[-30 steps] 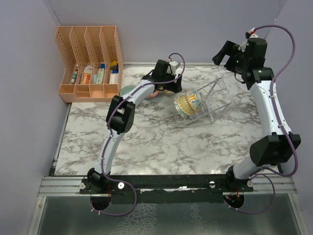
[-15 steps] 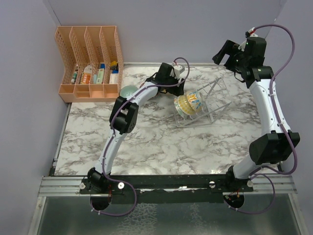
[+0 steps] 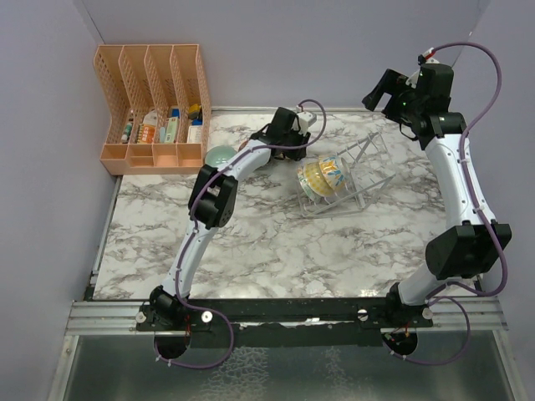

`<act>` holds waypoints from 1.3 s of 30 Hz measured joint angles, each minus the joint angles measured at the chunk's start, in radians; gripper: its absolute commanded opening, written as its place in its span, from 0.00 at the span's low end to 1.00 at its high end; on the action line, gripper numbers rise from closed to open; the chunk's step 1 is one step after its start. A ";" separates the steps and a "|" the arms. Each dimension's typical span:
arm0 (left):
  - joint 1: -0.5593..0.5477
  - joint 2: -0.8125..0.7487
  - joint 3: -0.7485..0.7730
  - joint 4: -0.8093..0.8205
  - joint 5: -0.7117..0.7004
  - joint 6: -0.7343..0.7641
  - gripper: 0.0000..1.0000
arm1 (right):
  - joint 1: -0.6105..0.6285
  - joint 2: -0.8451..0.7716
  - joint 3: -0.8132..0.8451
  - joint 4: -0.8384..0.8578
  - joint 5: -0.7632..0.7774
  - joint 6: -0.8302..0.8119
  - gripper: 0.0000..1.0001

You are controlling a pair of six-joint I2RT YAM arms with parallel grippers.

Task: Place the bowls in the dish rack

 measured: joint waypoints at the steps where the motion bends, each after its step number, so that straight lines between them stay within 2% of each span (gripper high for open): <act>1: -0.002 0.000 0.006 0.001 -0.007 0.004 0.24 | 0.000 0.000 0.000 0.000 0.000 0.000 0.96; 2: -0.003 0.000 0.013 0.002 -0.013 0.006 0.18 | 0.000 0.000 0.000 0.000 0.000 0.000 0.96; 4: -0.003 0.000 0.030 0.006 -0.020 0.014 0.01 | 0.000 0.001 0.000 0.000 0.000 0.000 0.96; 25: 0.011 -0.026 0.078 -0.021 -0.058 -0.033 0.00 | 0.000 0.001 0.000 0.001 0.012 0.007 0.94; 33: 0.076 -0.135 0.077 0.047 0.010 -0.304 0.00 | 0.000 0.001 0.002 0.021 0.014 0.023 0.94; 39: 0.138 -0.299 -0.045 0.294 0.116 -0.599 0.00 | 0.000 0.001 0.004 0.064 0.013 0.036 0.94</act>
